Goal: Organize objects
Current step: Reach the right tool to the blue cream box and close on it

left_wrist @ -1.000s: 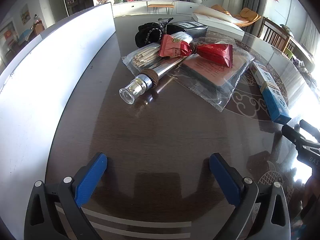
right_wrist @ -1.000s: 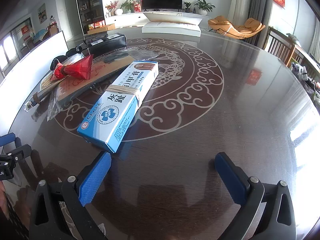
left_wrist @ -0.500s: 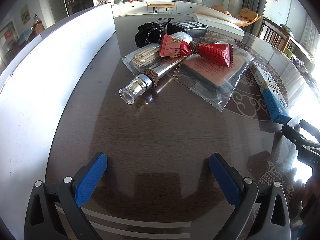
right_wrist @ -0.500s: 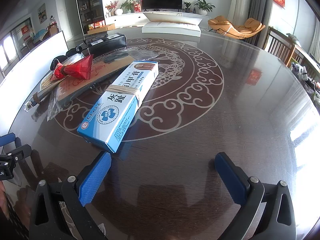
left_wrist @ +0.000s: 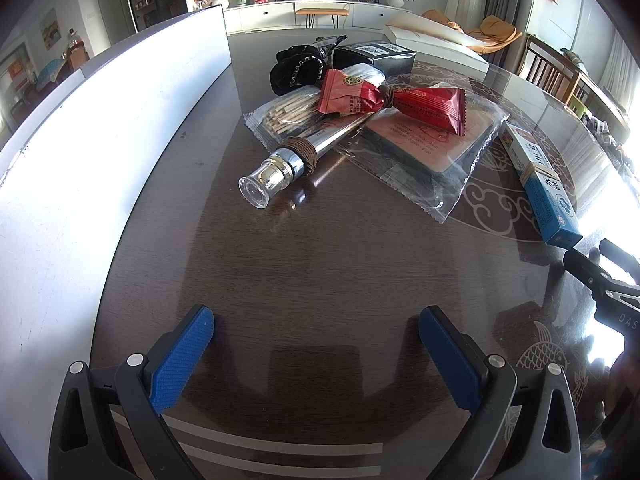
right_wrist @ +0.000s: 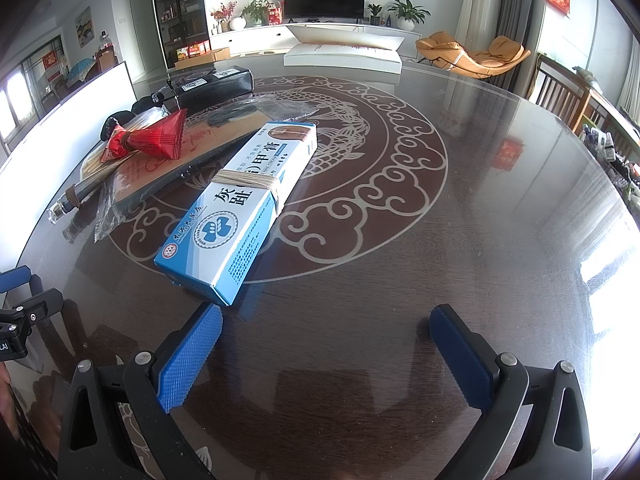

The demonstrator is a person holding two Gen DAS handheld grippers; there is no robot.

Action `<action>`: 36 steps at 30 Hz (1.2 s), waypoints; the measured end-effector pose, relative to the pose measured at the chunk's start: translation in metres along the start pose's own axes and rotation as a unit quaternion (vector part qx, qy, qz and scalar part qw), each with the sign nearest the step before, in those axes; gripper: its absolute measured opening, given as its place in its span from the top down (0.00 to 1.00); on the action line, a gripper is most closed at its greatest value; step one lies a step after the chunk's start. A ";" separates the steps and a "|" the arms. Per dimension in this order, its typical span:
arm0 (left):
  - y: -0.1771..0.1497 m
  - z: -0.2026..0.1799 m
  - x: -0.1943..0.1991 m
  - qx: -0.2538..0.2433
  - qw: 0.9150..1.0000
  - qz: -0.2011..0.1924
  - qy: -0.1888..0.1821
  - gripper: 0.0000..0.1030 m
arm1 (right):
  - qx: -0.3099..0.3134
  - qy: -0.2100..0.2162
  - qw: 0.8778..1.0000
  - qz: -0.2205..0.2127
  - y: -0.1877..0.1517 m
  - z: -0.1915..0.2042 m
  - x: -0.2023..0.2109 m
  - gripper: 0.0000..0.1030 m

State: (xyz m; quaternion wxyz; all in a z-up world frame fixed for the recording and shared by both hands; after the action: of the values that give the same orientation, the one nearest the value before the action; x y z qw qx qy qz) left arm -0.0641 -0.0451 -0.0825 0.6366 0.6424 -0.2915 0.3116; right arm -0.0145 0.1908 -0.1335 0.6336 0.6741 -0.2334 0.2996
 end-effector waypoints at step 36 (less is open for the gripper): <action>0.000 0.016 0.001 0.031 0.999 -0.003 0.025 0.00 | 0.030 0.076 0.996 0.035 0.055 0.045 -0.037 0.52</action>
State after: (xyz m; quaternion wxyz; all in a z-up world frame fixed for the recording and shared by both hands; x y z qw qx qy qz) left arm -0.0630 -0.0610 -0.0814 0.6243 0.6545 -0.2639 0.3350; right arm -0.0741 0.1391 -0.1215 0.6183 0.6595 -0.1989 0.3785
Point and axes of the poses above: each gripper's, at about its wrist camera, not at the fingertips, and x roughly against the way its jaws point, z to its left, y to its top, the point moved 1 cm from there along -x, roughly the way its jaws point, and after that the axes turned 10 degrees about -z, right-handed, at the moved point
